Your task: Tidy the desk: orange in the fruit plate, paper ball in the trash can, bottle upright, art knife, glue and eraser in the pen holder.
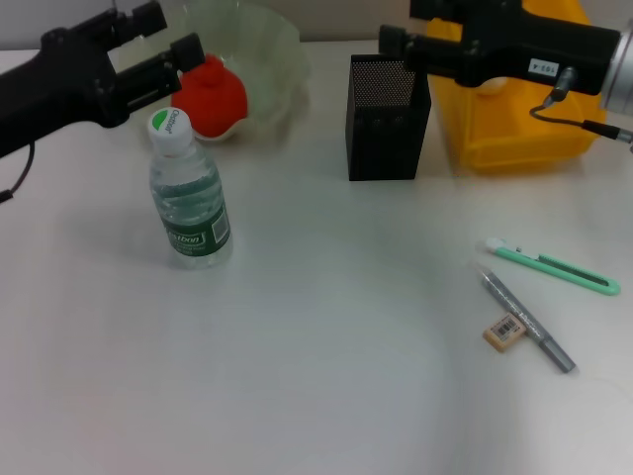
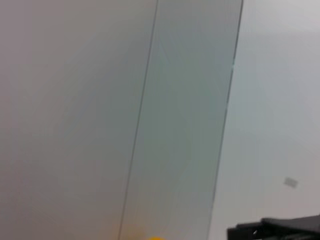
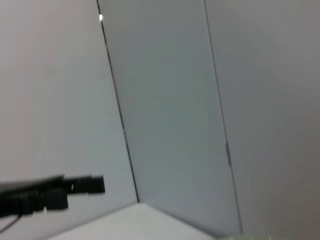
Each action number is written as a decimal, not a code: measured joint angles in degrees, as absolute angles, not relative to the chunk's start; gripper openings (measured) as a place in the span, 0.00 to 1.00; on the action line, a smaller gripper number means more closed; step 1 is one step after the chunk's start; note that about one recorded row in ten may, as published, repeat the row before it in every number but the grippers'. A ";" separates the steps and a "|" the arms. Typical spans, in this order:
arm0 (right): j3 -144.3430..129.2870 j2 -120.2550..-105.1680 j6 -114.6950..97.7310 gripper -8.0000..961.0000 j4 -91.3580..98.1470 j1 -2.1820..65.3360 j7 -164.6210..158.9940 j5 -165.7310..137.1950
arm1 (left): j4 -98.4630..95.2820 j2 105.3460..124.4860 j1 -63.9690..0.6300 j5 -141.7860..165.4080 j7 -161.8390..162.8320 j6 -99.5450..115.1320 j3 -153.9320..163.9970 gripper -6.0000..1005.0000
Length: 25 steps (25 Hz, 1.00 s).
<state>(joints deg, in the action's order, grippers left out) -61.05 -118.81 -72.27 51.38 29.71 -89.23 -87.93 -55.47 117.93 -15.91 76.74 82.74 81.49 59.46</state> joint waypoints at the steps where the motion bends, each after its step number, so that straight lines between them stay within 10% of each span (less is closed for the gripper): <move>1: -61.55 -118.86 -72.48 0.73 53.02 30.09 -91.92 -90.54 | -58.08 117.65 -15.93 78.21 85.89 81.64 59.45 0.67; 25: -69.18 -119.16 -88.59 0.73 81.42 34.55 -140.97 -144.34 | -62.05 117.14 -20.13 87.89 89.83 77.46 55.27 0.66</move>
<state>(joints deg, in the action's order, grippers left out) -69.18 -119.16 -88.59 81.42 34.55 -140.98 -144.34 -62.05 117.14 -20.13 87.89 89.83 77.46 55.27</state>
